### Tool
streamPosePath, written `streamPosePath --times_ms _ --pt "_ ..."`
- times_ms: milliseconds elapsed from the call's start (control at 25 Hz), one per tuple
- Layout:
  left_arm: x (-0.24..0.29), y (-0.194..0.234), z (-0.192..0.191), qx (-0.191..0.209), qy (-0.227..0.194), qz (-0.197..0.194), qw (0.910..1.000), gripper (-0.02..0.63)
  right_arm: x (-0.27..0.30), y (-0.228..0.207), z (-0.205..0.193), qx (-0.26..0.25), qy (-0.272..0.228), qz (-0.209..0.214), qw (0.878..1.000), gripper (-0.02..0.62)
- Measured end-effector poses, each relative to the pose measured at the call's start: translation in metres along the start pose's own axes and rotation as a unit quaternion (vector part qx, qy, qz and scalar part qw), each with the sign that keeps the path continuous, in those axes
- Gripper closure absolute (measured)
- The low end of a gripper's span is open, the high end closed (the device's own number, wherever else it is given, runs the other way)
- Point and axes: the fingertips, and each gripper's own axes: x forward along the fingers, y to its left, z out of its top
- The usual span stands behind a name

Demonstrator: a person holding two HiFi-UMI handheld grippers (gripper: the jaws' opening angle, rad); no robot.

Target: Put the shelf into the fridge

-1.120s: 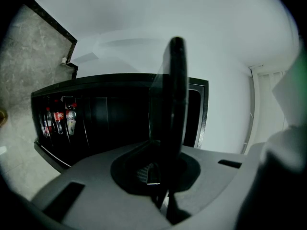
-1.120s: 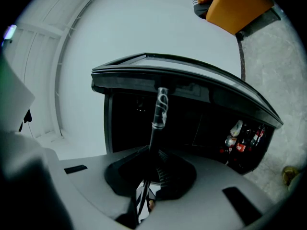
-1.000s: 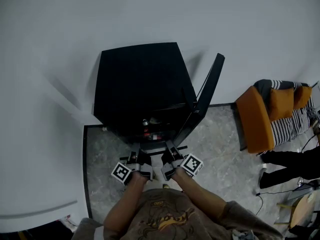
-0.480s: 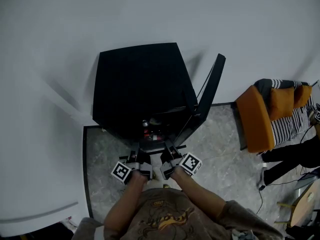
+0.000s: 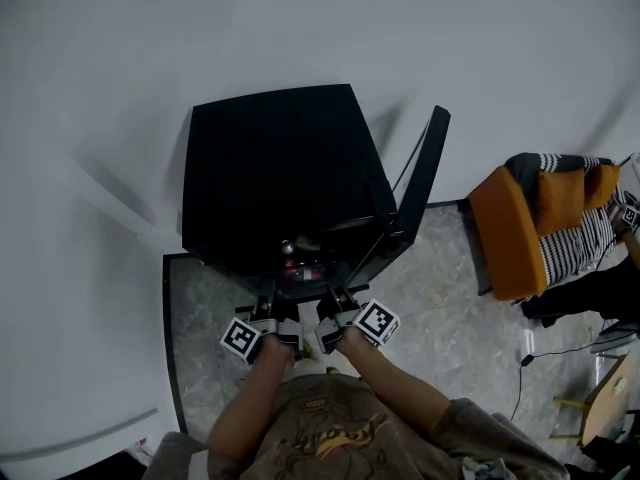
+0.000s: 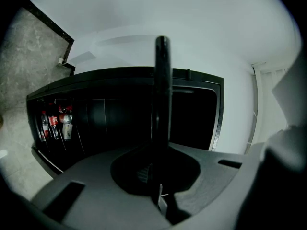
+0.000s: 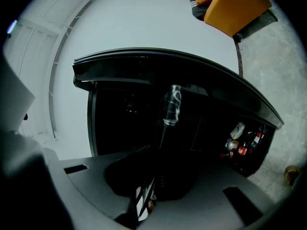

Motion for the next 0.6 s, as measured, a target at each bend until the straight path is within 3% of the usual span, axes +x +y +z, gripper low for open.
streamPosePath --times_ms 600 --pt "0.02 0.002 -0.006 -0.018 0.022 -0.016 0.9995 0.591 0.024 -0.003 -0.002 0.017 -0.019 -0.004 1.0 0.56"
